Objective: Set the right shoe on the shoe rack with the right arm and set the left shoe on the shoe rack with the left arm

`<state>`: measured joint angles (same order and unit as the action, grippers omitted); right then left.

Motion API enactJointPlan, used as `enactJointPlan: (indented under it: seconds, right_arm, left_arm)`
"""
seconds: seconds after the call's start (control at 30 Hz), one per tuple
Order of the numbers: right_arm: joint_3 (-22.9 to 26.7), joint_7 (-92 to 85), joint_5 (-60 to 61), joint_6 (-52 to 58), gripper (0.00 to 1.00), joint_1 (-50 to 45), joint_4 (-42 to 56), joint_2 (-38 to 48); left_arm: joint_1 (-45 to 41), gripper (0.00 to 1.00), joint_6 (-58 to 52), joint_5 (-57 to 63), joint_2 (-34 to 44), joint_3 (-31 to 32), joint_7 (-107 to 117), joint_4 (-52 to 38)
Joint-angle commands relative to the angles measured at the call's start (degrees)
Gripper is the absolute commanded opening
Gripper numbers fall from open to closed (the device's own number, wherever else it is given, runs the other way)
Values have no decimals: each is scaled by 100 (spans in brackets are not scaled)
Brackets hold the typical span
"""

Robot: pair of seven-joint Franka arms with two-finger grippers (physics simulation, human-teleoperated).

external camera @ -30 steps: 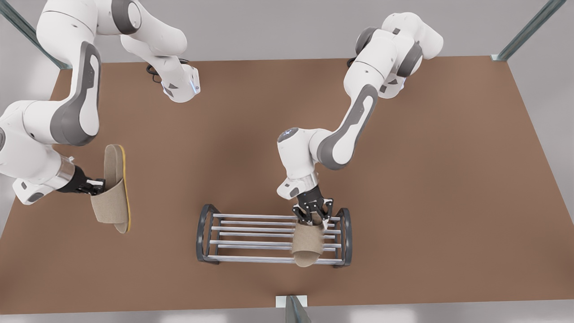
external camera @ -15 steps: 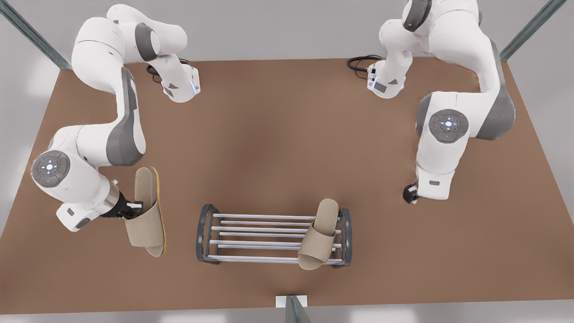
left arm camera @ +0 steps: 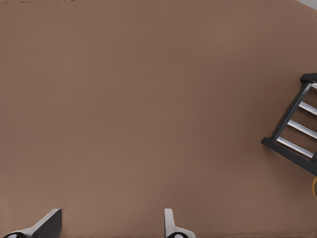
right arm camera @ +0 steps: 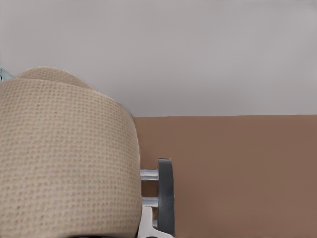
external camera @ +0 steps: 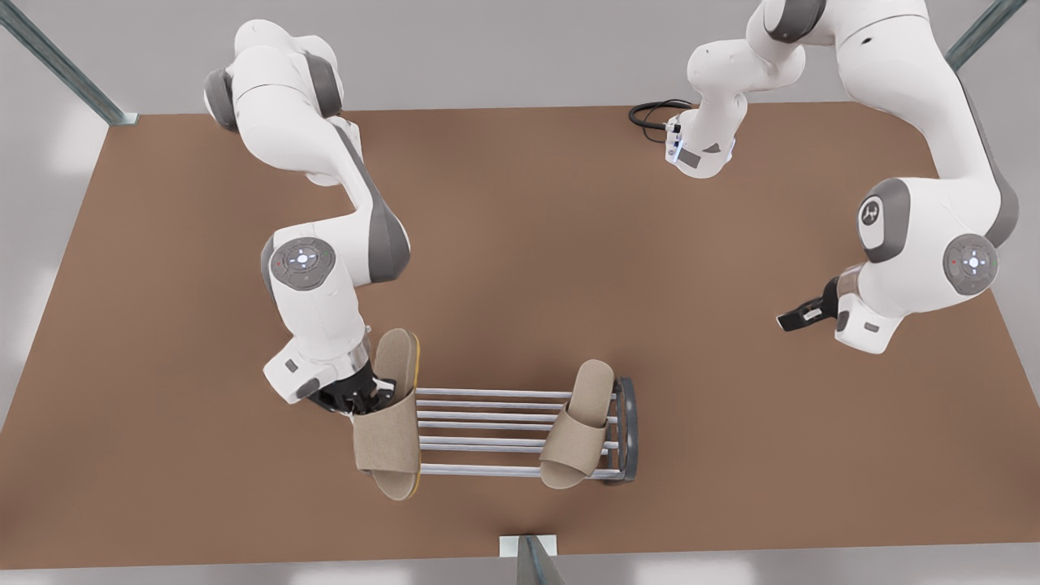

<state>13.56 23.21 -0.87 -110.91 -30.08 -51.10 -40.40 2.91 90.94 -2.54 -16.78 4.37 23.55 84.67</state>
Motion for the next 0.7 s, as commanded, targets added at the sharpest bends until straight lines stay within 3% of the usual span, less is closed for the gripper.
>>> enactJointPlan:
  seconds: [0.0,0.2,0.67]
  right_arm:
    - [76,2680,-54,-590,21,-199,4,-12]
    - [322,3093,-54,-915,21,-832,-5,-337]
    - [287,3040,-203,-1188,21,-867,-471,-574]
  left_arm:
    - [-10,100,12,25,-18,2,-1379,-11]
    - [16,100,29,113,-27,2,-1379,-11]
    - [-45,100,38,289,-44,2,-1379,-11]
